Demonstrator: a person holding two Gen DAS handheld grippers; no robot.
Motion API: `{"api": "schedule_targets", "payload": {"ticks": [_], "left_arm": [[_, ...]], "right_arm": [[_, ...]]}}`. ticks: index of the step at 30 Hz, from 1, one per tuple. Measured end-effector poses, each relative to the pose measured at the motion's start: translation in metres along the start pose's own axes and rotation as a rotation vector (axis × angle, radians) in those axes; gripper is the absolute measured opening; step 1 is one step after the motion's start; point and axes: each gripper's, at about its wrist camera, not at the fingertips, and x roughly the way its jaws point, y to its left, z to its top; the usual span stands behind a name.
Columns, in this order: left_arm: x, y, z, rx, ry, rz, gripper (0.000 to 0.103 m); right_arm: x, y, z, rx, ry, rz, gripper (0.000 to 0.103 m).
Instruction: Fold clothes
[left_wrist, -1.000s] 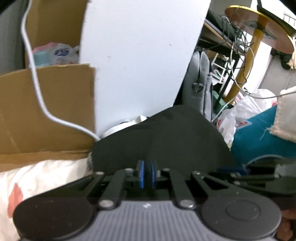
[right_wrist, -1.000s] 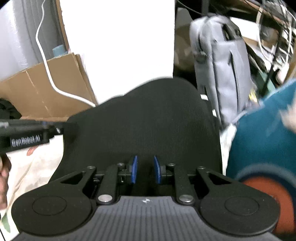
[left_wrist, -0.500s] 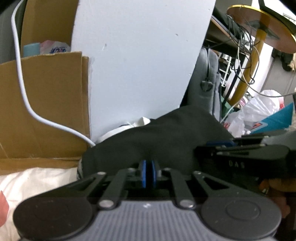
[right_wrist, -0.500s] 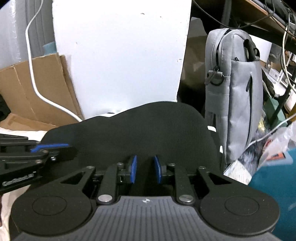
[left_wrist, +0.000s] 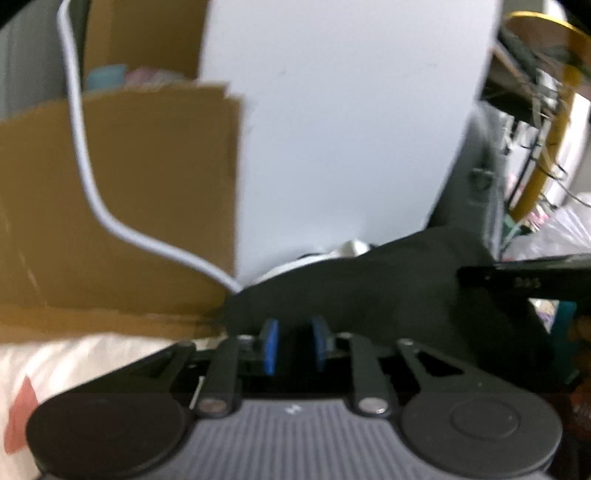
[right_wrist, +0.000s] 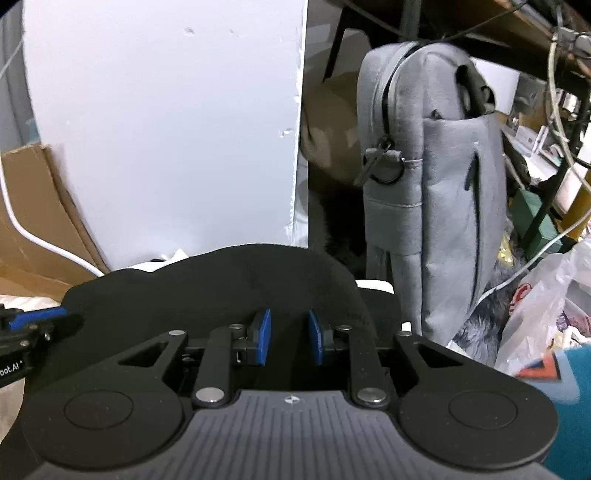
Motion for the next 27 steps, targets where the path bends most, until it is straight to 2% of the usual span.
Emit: {"api": "schedule_targets", "payload": {"ticks": [3, 5, 7, 12, 16, 18, 22, 27], "left_arm": [[-0.003, -0.001, 0.007, 0.040, 0.007, 0.033, 0.018], [-0.008, 0.003, 0.011, 0.024, -0.009, 0.033, 0.018], [-0.017, 0.005, 0.017, 0.004, -0.046, 0.024, 0.018], [-0.023, -0.011, 0.025, 0.008, -0.080, -0.063, 0.018], [-0.015, -0.032, 0.017, 0.050, -0.030, -0.079, 0.017], [-0.016, -0.034, 0.008, 0.051, -0.029, -0.078, 0.017], [-0.031, -0.030, 0.000, 0.072, -0.048, -0.094, 0.017], [-0.057, -0.035, -0.012, 0.075, -0.027, -0.130, 0.017]], "right_arm": [[0.001, -0.001, 0.010, -0.029, 0.027, -0.027, 0.028], [-0.002, 0.001, 0.013, -0.043, 0.027, -0.050, 0.028], [-0.006, 0.007, 0.011, -0.035, 0.021, -0.025, 0.029], [-0.014, 0.022, 0.006, -0.015, 0.006, 0.037, 0.029], [-0.020, 0.033, 0.002, 0.001, -0.005, 0.087, 0.029], [-0.025, 0.037, -0.006, 0.014, -0.009, 0.103, 0.029], [-0.041, 0.035, -0.026, 0.054, -0.007, 0.126, 0.029], [-0.057, 0.033, -0.047, 0.096, 0.001, 0.137, 0.029]]}}
